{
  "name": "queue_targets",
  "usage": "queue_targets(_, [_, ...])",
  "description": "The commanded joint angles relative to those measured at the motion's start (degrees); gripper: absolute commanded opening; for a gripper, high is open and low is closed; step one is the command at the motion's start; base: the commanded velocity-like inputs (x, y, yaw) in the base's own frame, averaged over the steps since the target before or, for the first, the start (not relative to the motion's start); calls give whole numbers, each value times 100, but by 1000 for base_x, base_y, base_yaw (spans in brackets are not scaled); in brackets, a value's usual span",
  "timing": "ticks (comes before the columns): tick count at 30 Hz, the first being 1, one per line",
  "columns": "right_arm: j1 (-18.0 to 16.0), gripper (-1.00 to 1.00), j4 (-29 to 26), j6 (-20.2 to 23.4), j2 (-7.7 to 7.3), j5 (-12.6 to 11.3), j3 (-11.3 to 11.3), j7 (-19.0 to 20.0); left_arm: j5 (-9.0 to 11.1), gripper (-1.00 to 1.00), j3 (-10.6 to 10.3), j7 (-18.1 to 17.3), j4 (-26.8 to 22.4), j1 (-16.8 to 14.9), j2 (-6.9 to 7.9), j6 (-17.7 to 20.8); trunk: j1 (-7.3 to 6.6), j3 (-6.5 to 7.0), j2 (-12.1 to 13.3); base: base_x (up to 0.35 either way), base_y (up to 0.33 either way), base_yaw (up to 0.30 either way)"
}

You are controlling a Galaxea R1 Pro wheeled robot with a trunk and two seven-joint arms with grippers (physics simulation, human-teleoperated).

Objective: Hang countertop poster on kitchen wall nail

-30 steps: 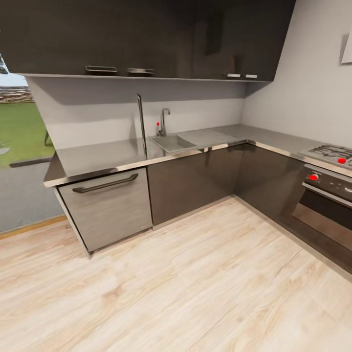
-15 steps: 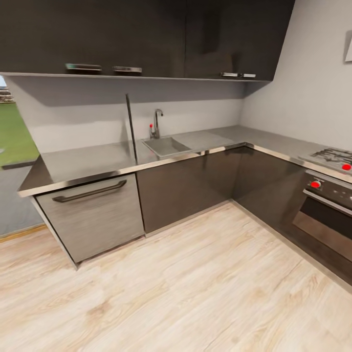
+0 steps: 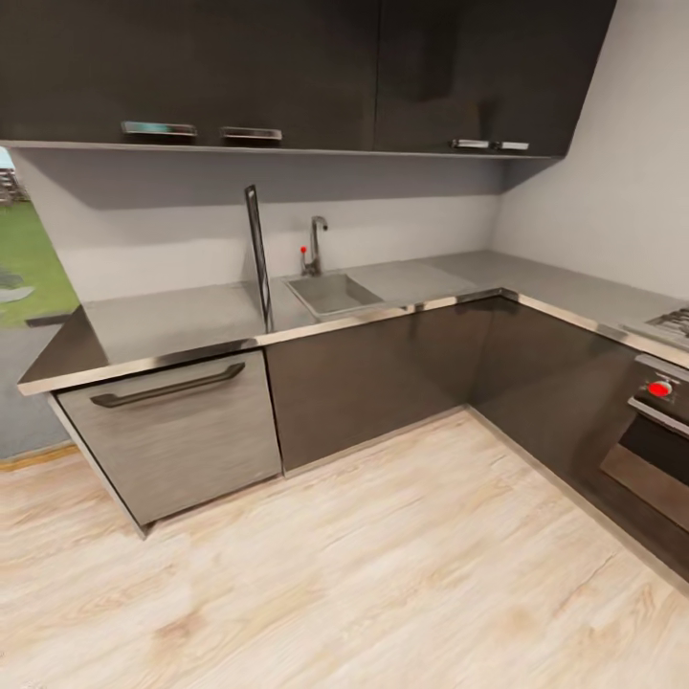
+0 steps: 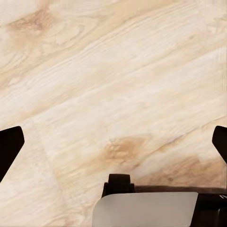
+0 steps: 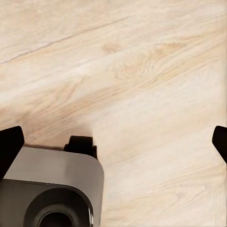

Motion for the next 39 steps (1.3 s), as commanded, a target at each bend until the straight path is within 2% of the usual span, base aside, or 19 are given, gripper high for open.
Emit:
queue_targets(1, [-3, 100, 5, -15, -1, 49, 4, -7, -2, 100, 6, 1, -9, 3, -1, -8, 3, -4, -2, 269, -185, 273])
queue_targets(12, [-3, 100, 6, -15, 0, 49, 6, -7, -2, 100, 8, 1, -8, 3, -1, -8, 3, -4, -2, 269, -185, 256])
queue_targets(22, [-3, 100, 6, -13, 0, 47, 6, -7, 3, 100, 12, 0, -10, 4, -1, -37, 3, -4, -2, 212, -144, 26])
queue_targets(23, [-3, 100, 6, -14, 0, 48, 6, -7, 4, 100, 13, 0, -11, 4, -1, -69, 3, -4, -2, 50, -31, 2])
queue_targets(24, [-3, 100, 6, -14, -5, 47, 6, -7, 10, 100, 45, 4, -31, 4, 3, -544, 3, -4, -2, 13, -8, 0])
queue_targets(27, [-3, 100, 6, -14, -7, 46, 3, -7, 19, 100, 202, 7, -204, 3, -3, -785, 3, -4, -2, 7, -4, 0])
queue_targets(28, [-3, 100, 5, -14, -8, 46, 2, -7, 20, 100, 237, 4, -315, 3, -6, -814, 3, -4, -2, 4, -3, 0])
queue_targets(32, [-3, 100, 0, -15, -9, 45, -1, -7, 20, 100, 334, -15, -1258, 3, -18, -757, 3, -4, -2, 2, -1, 0])
queue_targets(33, [-3, 100, -1, -15, -9, 45, -2, -7, 18, 100, 349, -17, -1749, 3, -21, -544, 3, -4, -2, 0, 0, 0])
queue_targets(35, [-3, 100, -1, -15, -9, 45, -2, -7, 19, 100, 362, -16, -2317, 3, -25, -177, 3, -4, -2, 0, 0, 0])
queue_targets(36, [-3, 100, -2, -15, -13, 45, -3, -7, 19, 100, 371, 3, -3193, 3, -34, 470, 3, -4, -2, 0, 0, 0])
queue_targets(39, [-3, 100, -2, -15, -19, 45, -7, -7, 22, 100, 373, 20, -3918, 3, -62, 991, 3, -4, -2, 0, 0, 0])
